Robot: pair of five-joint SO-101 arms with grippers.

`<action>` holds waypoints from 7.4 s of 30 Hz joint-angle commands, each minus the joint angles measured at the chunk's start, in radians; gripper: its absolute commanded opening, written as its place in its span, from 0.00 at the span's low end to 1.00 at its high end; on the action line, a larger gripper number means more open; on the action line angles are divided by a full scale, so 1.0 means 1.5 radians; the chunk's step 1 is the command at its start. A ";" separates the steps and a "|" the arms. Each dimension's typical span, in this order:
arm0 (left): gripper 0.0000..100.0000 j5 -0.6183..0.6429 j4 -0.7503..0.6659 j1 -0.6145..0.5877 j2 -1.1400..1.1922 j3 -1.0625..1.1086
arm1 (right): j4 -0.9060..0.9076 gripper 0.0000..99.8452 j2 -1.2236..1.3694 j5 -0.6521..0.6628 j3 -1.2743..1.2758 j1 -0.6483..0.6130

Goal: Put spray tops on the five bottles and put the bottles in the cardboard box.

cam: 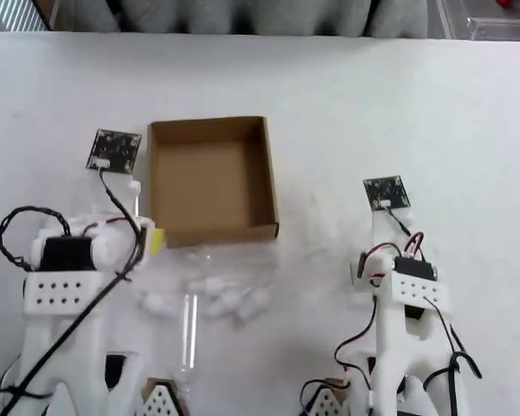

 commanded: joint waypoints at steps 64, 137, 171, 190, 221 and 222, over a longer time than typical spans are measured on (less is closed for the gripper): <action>0.04 -0.002 0.007 -0.060 0.273 -0.327 | -0.007 0.21 -0.017 0.000 -0.002 0.005; 0.28 -0.154 0.288 -0.514 0.793 -0.921 | -0.018 0.21 -0.017 0.000 -0.002 0.005; 0.14 -0.258 -0.138 -0.708 0.331 -0.240 | -0.017 0.21 -0.017 0.000 0.004 0.005; 0.14 -0.435 -0.097 -0.603 0.575 -0.317 | -0.014 0.21 -0.017 0.000 0.005 0.005; 0.14 -0.244 -0.139 -0.315 0.577 -0.250 | -0.014 0.21 -0.017 0.000 0.005 0.005; 0.14 -0.238 -0.139 -0.304 0.577 -0.251 | -0.014 0.21 -0.017 0.000 0.005 0.005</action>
